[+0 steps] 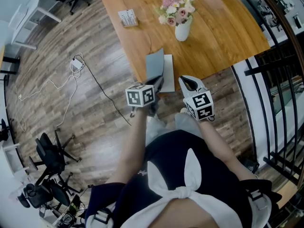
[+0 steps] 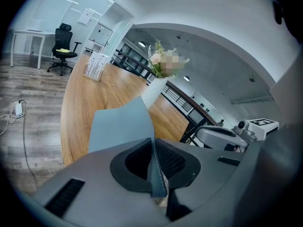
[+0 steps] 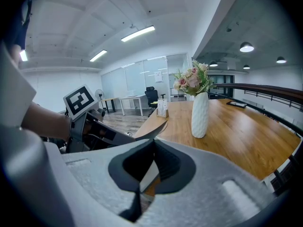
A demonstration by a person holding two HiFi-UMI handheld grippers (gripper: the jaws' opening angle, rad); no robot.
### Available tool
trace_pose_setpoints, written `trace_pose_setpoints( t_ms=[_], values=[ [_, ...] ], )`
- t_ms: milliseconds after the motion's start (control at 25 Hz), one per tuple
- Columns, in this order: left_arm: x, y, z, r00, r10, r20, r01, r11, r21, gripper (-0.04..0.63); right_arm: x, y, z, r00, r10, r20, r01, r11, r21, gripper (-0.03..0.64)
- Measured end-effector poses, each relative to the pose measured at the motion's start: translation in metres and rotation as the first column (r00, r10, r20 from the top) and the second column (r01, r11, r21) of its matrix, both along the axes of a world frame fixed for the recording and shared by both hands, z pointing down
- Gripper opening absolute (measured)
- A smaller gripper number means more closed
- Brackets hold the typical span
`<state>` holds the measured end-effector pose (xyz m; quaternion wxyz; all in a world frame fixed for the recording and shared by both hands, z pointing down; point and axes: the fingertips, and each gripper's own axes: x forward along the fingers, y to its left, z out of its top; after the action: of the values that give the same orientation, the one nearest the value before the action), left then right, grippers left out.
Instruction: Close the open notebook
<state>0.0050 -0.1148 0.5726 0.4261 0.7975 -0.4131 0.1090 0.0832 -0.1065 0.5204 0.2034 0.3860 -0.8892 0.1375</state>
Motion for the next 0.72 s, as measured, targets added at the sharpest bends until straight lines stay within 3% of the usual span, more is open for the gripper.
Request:
trace_pose_setpoints(
  t_ms=[720],
  values=[
    [0.014,-0.001,0.015,1.000,0.003,0.023,-0.002,1.000,-0.028,0.038,0.014,-0.003,0.006,1.000,-0.008,-0.013,0.008,1.000,-0.013,-0.003]
  ],
)
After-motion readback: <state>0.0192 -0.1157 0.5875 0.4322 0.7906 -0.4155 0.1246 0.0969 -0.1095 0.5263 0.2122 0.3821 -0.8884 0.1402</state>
